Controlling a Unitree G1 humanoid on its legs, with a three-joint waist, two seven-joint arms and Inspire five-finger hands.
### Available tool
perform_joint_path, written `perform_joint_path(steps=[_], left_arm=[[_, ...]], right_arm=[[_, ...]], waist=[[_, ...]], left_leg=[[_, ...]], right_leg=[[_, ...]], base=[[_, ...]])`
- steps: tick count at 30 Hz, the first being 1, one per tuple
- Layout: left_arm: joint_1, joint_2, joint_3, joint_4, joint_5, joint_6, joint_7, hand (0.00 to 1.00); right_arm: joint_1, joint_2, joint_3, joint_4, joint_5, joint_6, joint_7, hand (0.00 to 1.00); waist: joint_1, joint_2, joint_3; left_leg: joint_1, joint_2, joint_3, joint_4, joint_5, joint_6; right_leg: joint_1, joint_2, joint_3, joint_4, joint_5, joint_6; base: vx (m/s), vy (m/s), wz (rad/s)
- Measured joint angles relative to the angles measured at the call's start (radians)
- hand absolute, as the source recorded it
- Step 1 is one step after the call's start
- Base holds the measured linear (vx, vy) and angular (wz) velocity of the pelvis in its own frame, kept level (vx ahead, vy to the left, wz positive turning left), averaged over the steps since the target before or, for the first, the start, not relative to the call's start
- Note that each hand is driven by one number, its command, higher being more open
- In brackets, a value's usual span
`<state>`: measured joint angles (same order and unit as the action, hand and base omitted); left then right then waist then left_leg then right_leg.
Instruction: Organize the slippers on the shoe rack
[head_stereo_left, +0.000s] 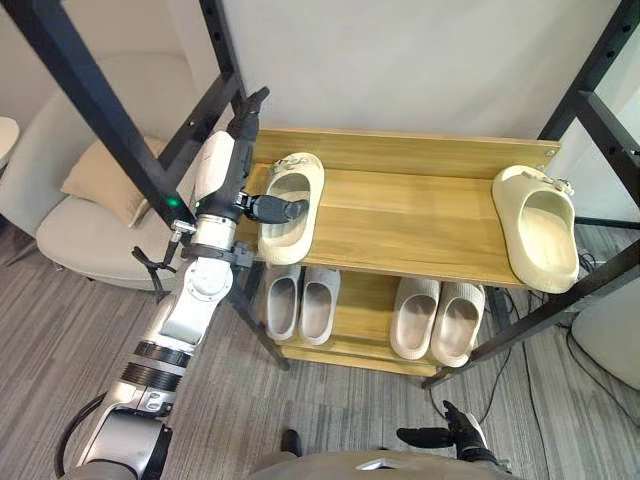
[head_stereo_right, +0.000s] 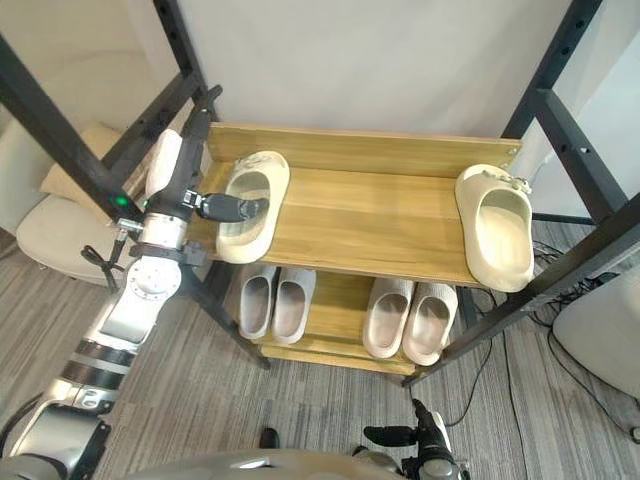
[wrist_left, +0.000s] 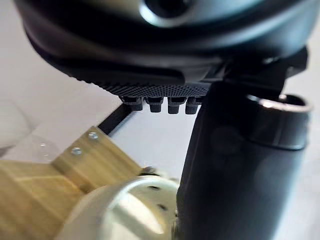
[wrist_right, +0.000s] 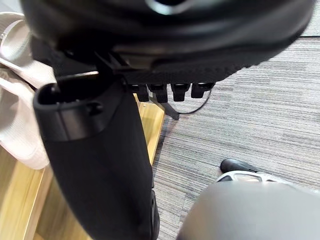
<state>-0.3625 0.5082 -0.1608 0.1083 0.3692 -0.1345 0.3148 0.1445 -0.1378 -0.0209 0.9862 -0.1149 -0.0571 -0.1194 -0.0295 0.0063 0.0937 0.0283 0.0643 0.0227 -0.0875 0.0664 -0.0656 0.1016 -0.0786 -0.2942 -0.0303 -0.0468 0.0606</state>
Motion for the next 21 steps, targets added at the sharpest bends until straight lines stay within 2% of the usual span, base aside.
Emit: perform_joint_path(steps=[4, 5, 14, 21], left_arm=[[-0.008, 0.0, 0.002, 0.001, 0.041, 0.007, 0.024, 1.0], [-0.012, 0.0, 0.003, 0.003, 0.049, 0.009, 0.026, 0.0], [-0.08, -0.026, 0.007, 0.063, 0.119, 0.04, 0.056, 0.0], [-0.089, -0.036, 0.006, 0.096, 0.091, 0.052, 0.049, 0.0]], right_arm=[[-0.003, 0.0, -0.002, -0.015, 0.0, -0.003, -0.001, 1.0], [-0.003, 0.0, -0.002, -0.018, 0.0, -0.005, -0.001, 1.0], [-0.002, 0.002, -0.019, -0.034, 0.009, -0.01, -0.014, 1.0], [-0.004, 0.007, -0.022, -0.037, 0.036, -0.01, -0.016, 1.0]], waist=[[-0.001, 0.004, 0.004], [-0.001, 0.004, 0.008], [-0.004, 0.015, 0.022], [-0.005, 0.021, 0.026]], left_leg=[[-0.012, 0.003, 0.002, 0.0, 0.0, 0.0], [-0.012, 0.004, 0.003, 0.0, 0.0, 0.0], [-0.032, 0.004, 0.019, -0.001, 0.002, 0.0], [-0.043, 0.008, 0.025, 0.0, 0.004, -0.001]], right_leg=[[-0.014, 0.003, 0.003, -0.001, 0.004, -0.003], [-0.015, 0.003, 0.004, -0.001, 0.006, -0.004], [-0.033, 0.005, 0.024, -0.027, 0.034, -0.003], [-0.048, 0.008, 0.03, -0.026, 0.039, -0.006]], base=[[-0.01, 0.011, -0.02], [-0.04, 0.031, -0.04], [-0.02, 0.022, -0.05], [0.0, 0.004, -0.02]])
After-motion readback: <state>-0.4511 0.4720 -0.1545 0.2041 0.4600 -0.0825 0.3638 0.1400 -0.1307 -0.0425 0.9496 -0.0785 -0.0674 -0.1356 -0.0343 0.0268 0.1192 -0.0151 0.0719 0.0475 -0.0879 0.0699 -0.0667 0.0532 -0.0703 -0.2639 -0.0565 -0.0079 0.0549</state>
